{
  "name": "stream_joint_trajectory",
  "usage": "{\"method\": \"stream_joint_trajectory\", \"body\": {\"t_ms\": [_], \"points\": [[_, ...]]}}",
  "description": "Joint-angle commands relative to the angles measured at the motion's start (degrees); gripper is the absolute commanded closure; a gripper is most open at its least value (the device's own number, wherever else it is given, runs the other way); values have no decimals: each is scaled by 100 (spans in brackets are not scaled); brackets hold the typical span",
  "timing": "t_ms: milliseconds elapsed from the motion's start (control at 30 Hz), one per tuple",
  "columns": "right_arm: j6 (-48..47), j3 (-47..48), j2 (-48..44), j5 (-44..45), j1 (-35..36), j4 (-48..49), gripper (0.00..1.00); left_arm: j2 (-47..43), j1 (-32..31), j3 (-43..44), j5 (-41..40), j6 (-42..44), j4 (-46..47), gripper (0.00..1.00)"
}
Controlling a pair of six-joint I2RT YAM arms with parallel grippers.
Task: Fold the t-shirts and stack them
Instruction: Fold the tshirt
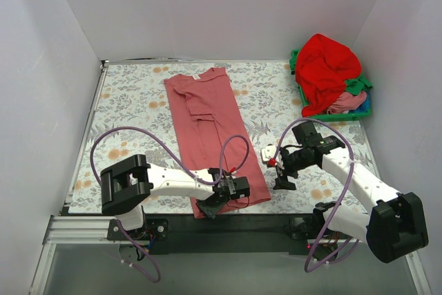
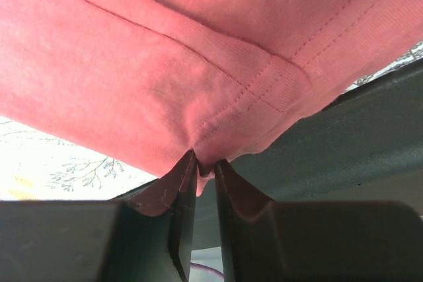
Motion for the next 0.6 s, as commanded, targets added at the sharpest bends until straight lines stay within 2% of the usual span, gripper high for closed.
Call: {"method": "stream_joint_trajectory", "body": {"t_ms": [0, 100, 400, 567], "points": [[-20, -15, -112, -128, 31, -78, 5, 191, -92, -107, 157, -211, 458, 85], [-11, -15, -139, -111, 31, -95, 5, 173, -101, -99, 184, -228, 458, 83], [-3, -15, -147, -120, 31, -87, 5, 41, -119, 121, 9, -289, 396, 65], [-3, -33, -183, -102, 31, -87, 5, 637, -303, 200, -282, -755, 265, 66]]}}
